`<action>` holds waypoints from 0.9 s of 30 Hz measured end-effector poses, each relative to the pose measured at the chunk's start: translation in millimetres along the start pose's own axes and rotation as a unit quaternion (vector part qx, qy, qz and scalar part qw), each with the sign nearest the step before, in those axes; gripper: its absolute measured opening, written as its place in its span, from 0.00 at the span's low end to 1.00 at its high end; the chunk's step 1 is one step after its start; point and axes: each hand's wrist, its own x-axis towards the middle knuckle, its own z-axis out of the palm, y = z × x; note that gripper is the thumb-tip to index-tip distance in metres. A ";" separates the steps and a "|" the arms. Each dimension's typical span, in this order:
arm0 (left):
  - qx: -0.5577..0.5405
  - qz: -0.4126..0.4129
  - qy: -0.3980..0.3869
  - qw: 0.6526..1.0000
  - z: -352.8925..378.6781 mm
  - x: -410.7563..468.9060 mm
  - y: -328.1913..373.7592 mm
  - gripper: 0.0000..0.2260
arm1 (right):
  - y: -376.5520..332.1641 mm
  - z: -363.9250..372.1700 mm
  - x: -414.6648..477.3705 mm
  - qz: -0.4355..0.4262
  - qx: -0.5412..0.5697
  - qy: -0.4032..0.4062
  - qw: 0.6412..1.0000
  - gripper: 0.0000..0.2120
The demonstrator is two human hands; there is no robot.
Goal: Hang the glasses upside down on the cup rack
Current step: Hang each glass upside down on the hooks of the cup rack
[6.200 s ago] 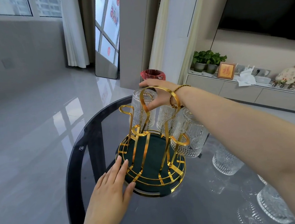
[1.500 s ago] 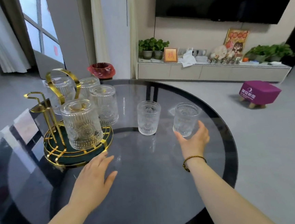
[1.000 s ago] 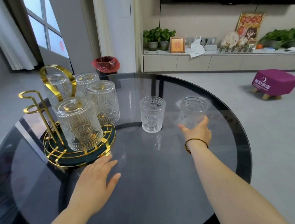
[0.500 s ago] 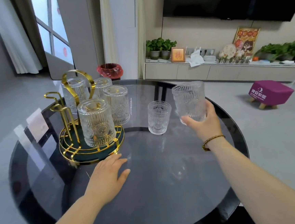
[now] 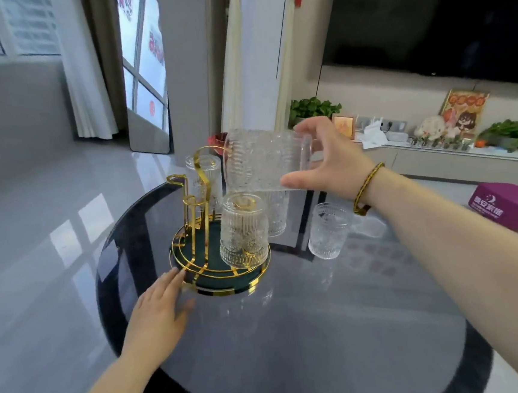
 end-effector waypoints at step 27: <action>0.007 -0.008 -0.039 0.999 9.1 13.1 -24.8 0.26 | -46.4 118.3 75.5 -0.058 -0.146 -0.248 0.956 0.36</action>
